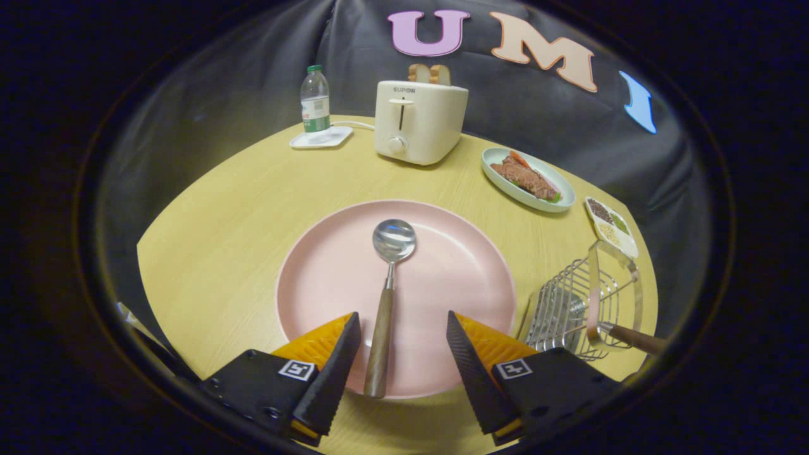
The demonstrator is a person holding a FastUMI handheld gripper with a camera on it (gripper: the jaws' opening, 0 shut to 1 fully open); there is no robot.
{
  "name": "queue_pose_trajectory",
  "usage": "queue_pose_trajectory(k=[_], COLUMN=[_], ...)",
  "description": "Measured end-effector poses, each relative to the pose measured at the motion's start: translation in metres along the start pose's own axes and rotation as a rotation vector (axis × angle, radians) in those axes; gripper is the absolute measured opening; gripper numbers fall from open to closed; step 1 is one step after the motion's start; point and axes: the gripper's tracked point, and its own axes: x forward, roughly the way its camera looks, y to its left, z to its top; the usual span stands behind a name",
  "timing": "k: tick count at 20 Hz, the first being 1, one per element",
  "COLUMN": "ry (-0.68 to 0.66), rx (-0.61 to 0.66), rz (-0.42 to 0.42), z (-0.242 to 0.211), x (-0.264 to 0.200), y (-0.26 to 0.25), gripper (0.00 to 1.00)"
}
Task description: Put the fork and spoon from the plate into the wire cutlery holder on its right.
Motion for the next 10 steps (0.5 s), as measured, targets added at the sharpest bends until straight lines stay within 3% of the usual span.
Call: queue_pose_trajectory(k=[10], ry=[0.038], rx=[-0.008], rz=[-0.005], z=[-0.0079], x=[-0.004], y=[0.0006], gripper=[0.4])
